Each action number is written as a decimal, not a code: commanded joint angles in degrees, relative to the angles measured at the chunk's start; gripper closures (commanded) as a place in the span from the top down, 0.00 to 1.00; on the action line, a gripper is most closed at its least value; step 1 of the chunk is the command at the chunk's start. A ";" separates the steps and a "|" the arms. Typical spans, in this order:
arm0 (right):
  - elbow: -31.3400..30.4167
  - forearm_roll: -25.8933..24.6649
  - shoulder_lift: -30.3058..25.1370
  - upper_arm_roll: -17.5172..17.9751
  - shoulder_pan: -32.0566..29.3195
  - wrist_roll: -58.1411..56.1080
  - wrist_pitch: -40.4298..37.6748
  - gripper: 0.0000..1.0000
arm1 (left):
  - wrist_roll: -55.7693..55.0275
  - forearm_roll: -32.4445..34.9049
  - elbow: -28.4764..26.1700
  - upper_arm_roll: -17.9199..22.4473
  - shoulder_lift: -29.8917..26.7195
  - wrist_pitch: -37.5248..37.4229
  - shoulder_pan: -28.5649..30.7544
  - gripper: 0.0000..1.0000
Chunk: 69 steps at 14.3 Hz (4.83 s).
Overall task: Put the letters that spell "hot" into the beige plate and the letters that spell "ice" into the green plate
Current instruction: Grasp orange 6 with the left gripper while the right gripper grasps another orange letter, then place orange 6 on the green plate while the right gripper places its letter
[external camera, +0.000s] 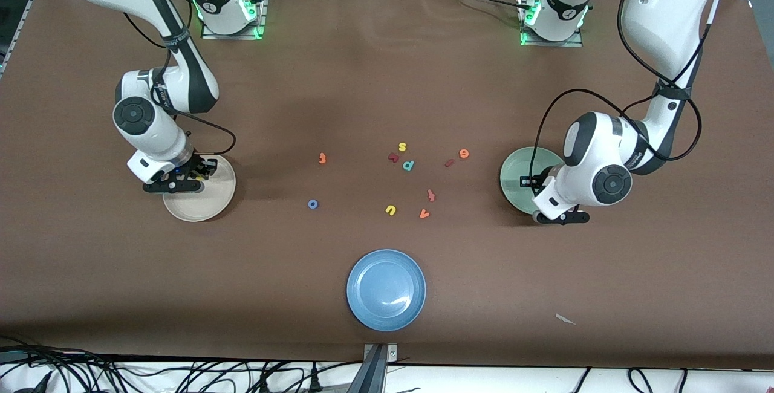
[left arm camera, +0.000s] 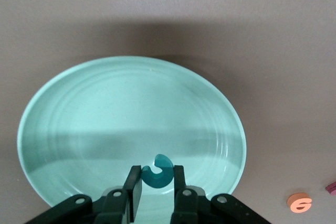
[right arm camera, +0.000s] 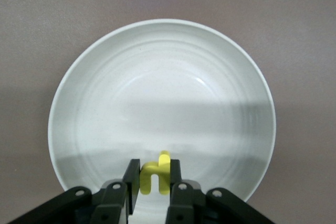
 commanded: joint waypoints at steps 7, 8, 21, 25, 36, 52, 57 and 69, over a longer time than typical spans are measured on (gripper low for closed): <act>3.77 11.13 -0.42 4.34 0.72 1.21 -1.53 1.00 | 2.24 0.62 -0.07 -1.14 0.77 1.52 0.56 0.77; 4.73 11.22 -0.16 5.22 1.15 3.83 -2.14 1.00 | 2.24 0.71 -0.07 -1.23 0.69 1.52 0.20 0.86; 6.85 11.14 5.99 7.78 17.50 32.07 -0.04 1.00 | 1.45 5.36 -4.10 -14.75 -4.14 2.14 -2.52 0.98; 8.25 11.05 8.37 7.78 20.23 32.25 -0.12 1.00 | 1.54 6.59 -10.94 -15.64 -4.15 12.29 -2.79 0.95; 12.30 10.34 12.68 7.78 22.16 31.28 -0.65 0.62 | 1.01 13.45 -14.66 -15.38 -1.25 20.41 -4.73 0.79; 12.04 10.61 13.20 7.78 22.25 32.34 -1.62 0.23 | 2.15 16.97 -13.17 -15.56 -3.09 17.01 -1.83 0.08; 13.00 11.05 12.94 7.78 22.16 31.37 -1.88 0.13 | 13.56 16.18 -7.99 -15.65 -4.24 9.09 4.49 0.10; 23.02 11.22 9.70 3.31 20.23 22.96 -20.15 0.00 | 20.02 12.05 -8.51 -18.17 -3.62 8.12 9.43 1.00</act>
